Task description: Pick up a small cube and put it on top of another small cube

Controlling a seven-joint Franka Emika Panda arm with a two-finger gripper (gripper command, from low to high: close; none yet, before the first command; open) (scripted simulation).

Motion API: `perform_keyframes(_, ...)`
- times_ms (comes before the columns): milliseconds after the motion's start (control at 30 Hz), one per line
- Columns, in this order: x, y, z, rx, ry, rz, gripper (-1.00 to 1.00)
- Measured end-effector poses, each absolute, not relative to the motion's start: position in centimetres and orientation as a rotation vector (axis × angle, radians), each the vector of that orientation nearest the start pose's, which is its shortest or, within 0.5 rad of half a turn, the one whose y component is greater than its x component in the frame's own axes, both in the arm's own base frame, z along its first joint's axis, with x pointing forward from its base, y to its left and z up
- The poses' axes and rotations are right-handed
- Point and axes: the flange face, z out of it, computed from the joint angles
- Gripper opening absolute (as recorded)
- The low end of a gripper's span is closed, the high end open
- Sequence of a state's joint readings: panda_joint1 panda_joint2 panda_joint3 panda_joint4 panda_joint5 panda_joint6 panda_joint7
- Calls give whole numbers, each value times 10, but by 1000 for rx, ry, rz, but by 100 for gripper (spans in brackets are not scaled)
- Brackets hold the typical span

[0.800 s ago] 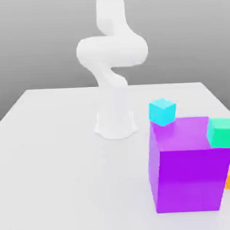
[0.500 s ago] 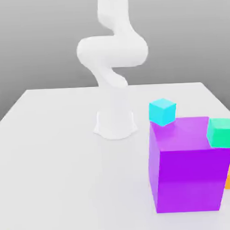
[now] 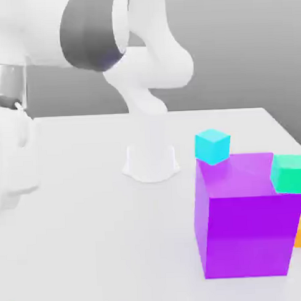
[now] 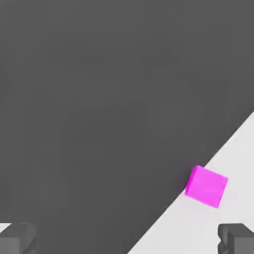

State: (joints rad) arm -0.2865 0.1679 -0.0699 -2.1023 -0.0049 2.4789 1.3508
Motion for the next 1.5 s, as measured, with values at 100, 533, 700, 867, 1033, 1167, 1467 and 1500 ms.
perform_keyframes(100,553,-228,308,-1913,2408,-200,0)
perform_keyframes(533,534,-274,136,-1676,2656,-2,-100)
perform_keyframes(700,534,-274,143,-1674,2657,-2,-100)
perform_keyframes(867,538,-247,212,-1775,2586,2,-100)
perform_keyframes(1033,539,-173,273,-2037,2376,8,-100)
perform_keyframes(1167,527,-112,316,-2239,2181,12,-100)
perform_keyframes(1467,465,8,392,-2627,1691,14,-100)
perform_keyframes(1500,455,19,399,-2663,1634,14,-100)
